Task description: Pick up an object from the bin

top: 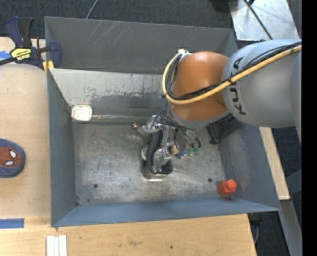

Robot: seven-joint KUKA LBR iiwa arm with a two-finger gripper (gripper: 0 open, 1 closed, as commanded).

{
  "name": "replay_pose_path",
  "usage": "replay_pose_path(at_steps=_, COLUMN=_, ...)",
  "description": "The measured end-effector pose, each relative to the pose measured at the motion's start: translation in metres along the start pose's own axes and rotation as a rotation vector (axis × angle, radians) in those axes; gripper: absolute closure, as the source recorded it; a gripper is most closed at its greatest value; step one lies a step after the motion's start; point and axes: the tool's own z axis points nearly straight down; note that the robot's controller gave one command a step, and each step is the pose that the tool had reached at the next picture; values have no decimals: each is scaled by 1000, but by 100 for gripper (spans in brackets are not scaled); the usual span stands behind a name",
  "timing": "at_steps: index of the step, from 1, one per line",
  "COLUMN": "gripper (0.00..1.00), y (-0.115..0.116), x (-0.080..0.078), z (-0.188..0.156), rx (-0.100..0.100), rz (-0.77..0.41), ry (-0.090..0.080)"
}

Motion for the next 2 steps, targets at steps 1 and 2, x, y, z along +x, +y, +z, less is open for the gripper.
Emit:
replay_pose_path(at_steps=1, gripper=0, y=-31, x=7, z=20, rx=-5, rz=-215, ry=-11)
replay_pose_path(at_steps=2, gripper=0, y=-29, x=3, z=24, rx=-5, rz=-306, ry=-6)
